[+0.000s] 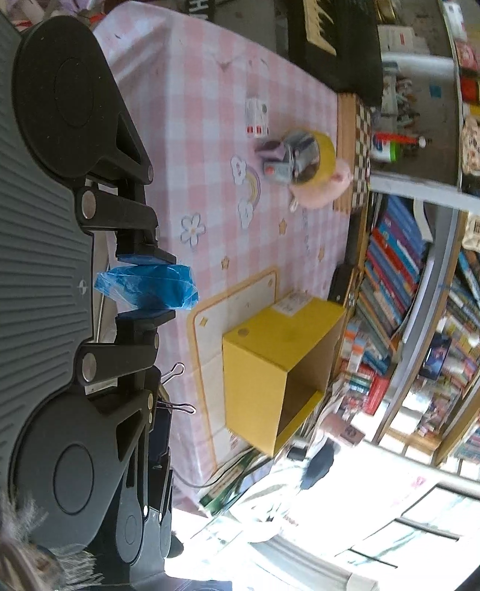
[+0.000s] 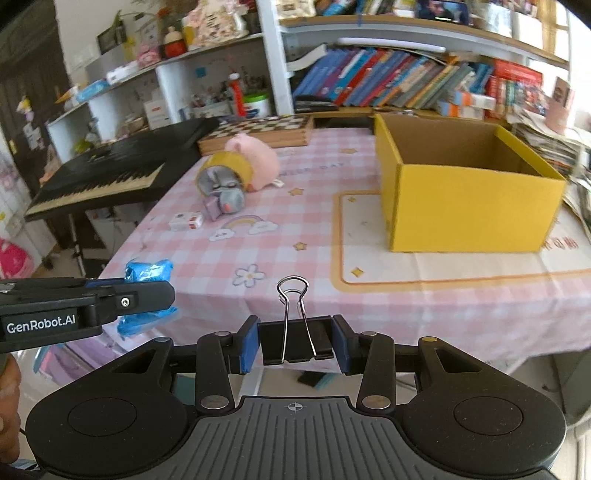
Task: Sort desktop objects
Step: 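Carry the blue bag in the left tool and clip in the right tool toward the yellow box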
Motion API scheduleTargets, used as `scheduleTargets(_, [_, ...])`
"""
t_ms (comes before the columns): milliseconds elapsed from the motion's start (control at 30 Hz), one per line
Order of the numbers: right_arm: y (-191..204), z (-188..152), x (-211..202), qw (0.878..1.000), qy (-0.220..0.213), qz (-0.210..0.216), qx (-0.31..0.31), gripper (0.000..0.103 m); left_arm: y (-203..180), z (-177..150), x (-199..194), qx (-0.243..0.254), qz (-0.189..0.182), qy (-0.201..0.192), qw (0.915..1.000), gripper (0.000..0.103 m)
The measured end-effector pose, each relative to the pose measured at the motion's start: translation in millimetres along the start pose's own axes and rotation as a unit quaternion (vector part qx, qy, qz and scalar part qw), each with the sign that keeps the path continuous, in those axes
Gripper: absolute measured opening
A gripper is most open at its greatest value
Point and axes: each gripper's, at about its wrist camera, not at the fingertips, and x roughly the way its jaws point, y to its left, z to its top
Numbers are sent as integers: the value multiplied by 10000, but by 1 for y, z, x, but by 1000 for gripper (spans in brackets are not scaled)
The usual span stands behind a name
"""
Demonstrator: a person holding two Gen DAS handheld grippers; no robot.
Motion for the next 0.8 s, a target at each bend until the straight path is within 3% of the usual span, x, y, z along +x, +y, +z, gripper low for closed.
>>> scheduleTargets(800, [-54, -21, -31, 9921, -52, -914, 860, 41, -54, 7, 42, 697, -952, 428, 9921, 21])
